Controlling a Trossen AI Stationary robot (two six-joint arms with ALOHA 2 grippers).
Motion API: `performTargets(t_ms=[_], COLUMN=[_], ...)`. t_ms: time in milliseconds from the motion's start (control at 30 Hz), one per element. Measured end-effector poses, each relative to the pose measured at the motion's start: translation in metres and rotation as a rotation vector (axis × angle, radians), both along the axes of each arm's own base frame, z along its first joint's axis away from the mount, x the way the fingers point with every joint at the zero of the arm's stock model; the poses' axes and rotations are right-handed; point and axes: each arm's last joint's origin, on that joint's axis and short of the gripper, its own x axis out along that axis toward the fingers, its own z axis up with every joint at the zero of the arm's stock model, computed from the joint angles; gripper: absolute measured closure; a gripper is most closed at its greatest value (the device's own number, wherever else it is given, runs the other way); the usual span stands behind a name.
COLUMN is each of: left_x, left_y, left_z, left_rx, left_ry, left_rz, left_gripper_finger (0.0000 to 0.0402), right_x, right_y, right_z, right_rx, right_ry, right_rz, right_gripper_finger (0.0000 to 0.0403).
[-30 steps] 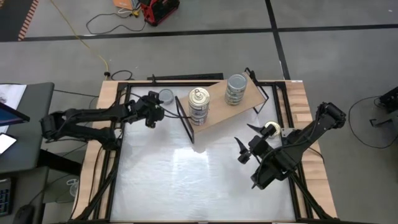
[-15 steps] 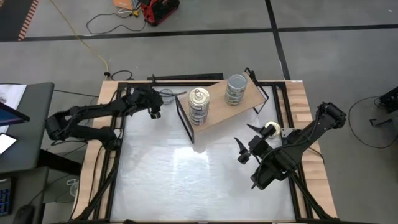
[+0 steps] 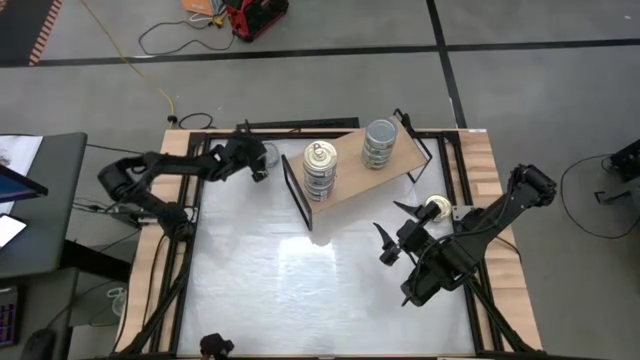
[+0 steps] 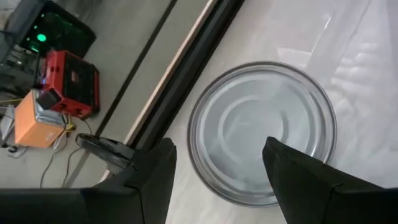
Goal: Stack canned seafood by type on shelf
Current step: Stack the green tuna can on top of the green tuna can
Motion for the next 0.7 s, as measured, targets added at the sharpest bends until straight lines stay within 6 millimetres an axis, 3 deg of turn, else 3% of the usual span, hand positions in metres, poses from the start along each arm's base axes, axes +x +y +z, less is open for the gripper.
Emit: performTargets(t_ms=[267,500,700], left_x=[-0.003,-0.018,-0.024], left_y=[-0.018,-0.051,-0.077], left_z=[0.007,0.029,0.032], left_rx=[-0.122,-0.3,-0.456], left_ry=[0.115,0.062,0.061], left_rz=[0.066,0.136,0.158], left_gripper_finger=[0.0171,0.0171,0.0171], right_x=[0.001,-0.001,-0.001], right_y=[0.001,0.005,0.006], right_z=[0.0,0.0,0.0], right_rx=[0.018,0.025,0.026], right_ry=[-0.009,-0.014,-0.016], right_rz=[0.002,0.017,0.021], right_gripper_finger=[0.0042,0.0042,0.0042])
